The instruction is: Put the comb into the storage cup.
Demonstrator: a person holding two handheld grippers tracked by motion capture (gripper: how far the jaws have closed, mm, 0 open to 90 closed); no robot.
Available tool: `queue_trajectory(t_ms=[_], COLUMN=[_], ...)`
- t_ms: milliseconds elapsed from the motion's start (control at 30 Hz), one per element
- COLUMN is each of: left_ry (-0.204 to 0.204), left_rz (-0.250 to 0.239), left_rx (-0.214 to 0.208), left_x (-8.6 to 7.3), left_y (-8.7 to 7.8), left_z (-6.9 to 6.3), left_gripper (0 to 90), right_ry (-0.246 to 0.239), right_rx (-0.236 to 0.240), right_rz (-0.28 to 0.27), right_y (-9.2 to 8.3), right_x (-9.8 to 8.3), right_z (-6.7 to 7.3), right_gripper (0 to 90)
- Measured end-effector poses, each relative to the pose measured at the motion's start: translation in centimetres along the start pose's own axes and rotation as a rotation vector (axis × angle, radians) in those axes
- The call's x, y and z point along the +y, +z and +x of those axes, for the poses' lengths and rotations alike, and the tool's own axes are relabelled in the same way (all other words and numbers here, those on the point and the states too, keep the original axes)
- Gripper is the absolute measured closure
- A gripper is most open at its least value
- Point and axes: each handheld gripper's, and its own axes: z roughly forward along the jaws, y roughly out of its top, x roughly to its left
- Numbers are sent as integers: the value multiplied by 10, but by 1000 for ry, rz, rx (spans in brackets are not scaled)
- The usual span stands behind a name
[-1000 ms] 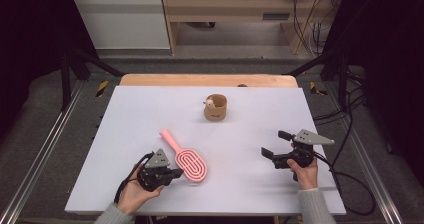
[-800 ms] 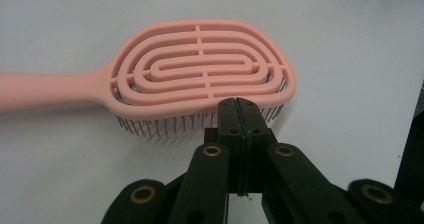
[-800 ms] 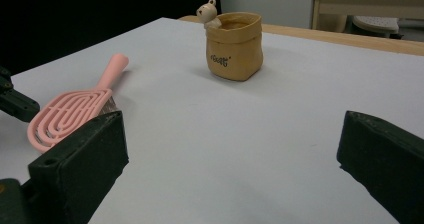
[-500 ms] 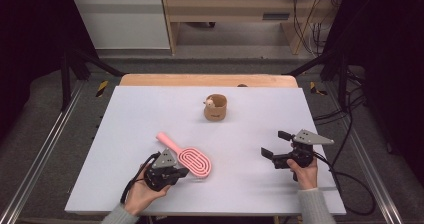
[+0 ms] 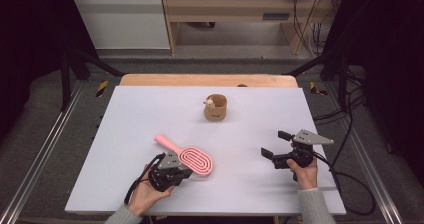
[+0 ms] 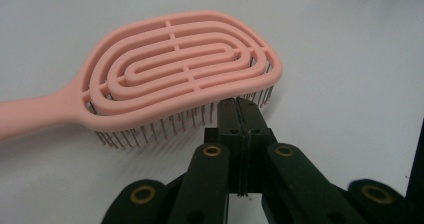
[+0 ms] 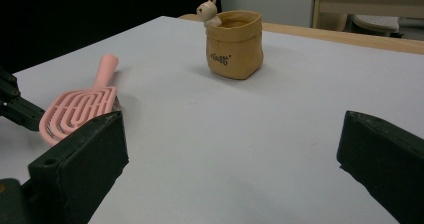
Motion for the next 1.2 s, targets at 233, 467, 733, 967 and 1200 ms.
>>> queue_trajectory(t_ms=[233, 467, 733, 967, 1200], left_ry=[4, -11, -44, -60, -80], left_rz=[-17, -57, -95, -109, -116], left_rx=[2, 32, 73, 97, 129], left_x=[1, 5, 10, 14, 22], left_y=[-12, -29, -50, -60, -67], left_z=[0, 7, 23, 35, 50], left_gripper=[896, 896, 896, 896, 896], right_ry=[0, -3, -3, -5, -3], right_rx=[-1, -3, -5, -7, -7], right_rz=[-1, 8, 18, 20, 22], right_y=[0, 1, 2, 2, 2], right_x=[0, 0, -1, -1, -2], right_z=[0, 0, 0, 0, 0], right_gripper=[4, 4, 4, 4, 4])
